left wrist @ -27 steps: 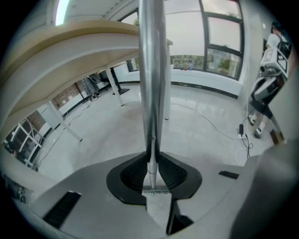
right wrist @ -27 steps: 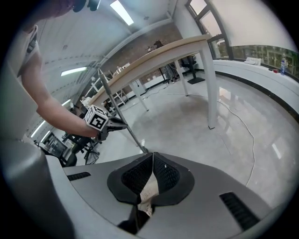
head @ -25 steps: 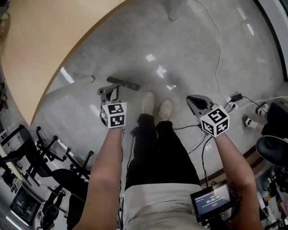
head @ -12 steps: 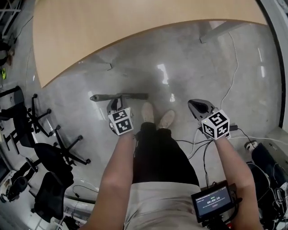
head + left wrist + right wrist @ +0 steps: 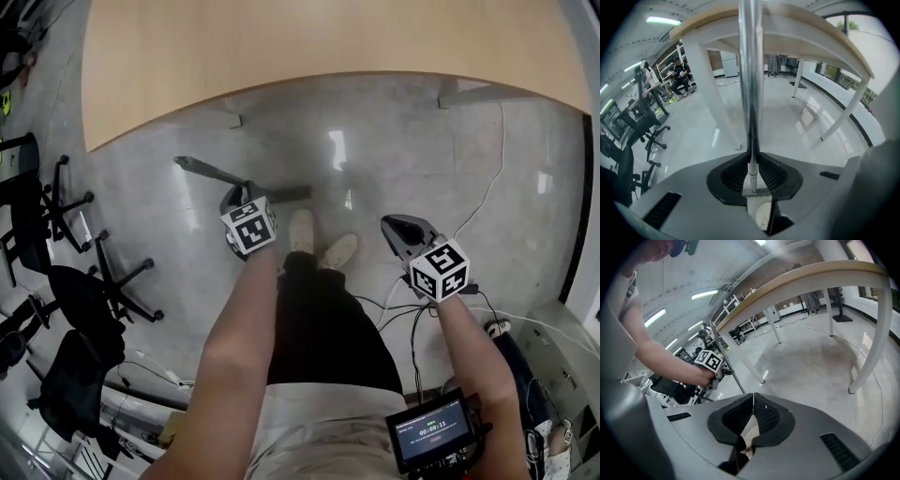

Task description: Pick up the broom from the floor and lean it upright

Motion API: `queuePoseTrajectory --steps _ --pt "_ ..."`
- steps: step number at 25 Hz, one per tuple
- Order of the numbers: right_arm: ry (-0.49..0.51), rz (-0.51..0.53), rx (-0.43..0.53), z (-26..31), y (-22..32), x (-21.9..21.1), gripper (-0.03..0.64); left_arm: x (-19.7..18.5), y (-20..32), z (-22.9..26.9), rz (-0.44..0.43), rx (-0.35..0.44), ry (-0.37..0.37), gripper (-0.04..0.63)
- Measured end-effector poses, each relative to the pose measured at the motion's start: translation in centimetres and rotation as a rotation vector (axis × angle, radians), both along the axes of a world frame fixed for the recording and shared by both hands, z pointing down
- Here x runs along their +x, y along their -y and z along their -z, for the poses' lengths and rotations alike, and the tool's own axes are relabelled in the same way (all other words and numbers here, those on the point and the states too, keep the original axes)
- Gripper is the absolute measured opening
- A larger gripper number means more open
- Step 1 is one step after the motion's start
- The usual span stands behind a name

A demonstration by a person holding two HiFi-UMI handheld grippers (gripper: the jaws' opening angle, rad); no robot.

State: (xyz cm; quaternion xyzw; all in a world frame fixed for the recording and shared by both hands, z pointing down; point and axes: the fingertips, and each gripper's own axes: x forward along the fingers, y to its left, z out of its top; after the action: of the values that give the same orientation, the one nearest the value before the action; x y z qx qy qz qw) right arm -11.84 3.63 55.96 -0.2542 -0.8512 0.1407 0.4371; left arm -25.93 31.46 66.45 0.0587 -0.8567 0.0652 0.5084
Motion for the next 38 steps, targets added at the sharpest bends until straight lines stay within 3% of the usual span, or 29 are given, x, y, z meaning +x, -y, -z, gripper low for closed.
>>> queuePoseTrajectory --steps 9,23,38 --pt "-0.049 -0.042 0.02 -1.4 1.4 -0.6 0.018 -5.1 1.9 -0.9 -0.018 0.049 0.03 0.077" --pt "-0.056 -0.058 0.021 -1.4 0.5 -1.9 0.018 -6.0 2.5 -1.5 -0.043 0.061 0.001 0.1" --pt "-0.04 -0.036 0.014 -2.0 -2.1 -3.6 0.018 -3.7 1.8 -1.1 -0.262 0.032 -0.021 0.13"
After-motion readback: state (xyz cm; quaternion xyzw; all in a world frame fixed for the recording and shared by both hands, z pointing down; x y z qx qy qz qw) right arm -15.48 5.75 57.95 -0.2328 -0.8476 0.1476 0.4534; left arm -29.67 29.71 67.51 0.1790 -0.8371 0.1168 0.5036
